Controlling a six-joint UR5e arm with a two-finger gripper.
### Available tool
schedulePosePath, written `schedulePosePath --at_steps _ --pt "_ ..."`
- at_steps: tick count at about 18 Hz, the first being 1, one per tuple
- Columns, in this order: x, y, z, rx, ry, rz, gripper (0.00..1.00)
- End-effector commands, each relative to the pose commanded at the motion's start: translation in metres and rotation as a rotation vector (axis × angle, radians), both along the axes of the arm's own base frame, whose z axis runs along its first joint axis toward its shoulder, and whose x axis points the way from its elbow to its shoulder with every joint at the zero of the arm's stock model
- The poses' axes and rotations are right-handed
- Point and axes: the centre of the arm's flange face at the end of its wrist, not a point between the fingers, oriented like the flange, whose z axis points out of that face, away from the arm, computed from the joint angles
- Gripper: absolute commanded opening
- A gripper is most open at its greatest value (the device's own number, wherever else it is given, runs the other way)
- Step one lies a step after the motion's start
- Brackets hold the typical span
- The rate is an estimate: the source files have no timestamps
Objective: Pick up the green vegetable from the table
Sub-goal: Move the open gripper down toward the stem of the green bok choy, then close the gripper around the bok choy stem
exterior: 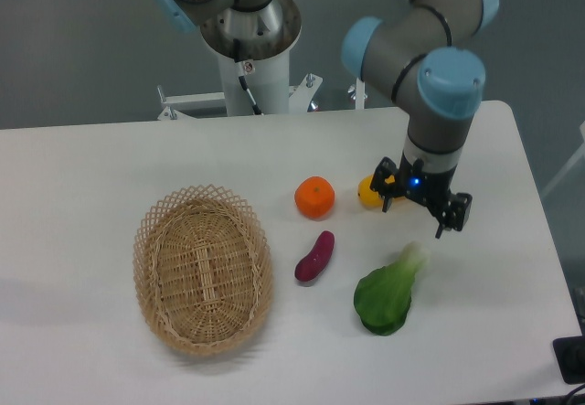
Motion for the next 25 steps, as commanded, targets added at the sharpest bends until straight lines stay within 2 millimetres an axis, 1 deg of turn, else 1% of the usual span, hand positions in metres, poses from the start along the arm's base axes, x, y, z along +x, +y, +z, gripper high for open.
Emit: schedulePosePath --at_steps 3,7,9,11,18,20,21,25 --pt "-0.002 -0.003 -0.013 -0.014 -0.009 -0.078 1.00" --pt "-0.012 -0.001 -0.037 -0.009 0.004 -0.084 1.00" --pt "-0.007 -0.004 -0.046 -0.013 -0.004 -0.084 1.00" --pt "-0.006 -0.005 -0.049 -0.016 -0.012 -0.078 1.00" --pt "0.001 -0.007 -0.075 -0.014 -0.008 -0.073 1.00" --pt "0.000 -0.007 -0.076 -0.008 0.004 -0.073 1.00" --pt "0.001 -0.007 -0.080 -0.007 0.007 -0.073 1.00" --pt "-0.001 -0.006 -0.083 -0.003 0.015 -0.072 1.00"
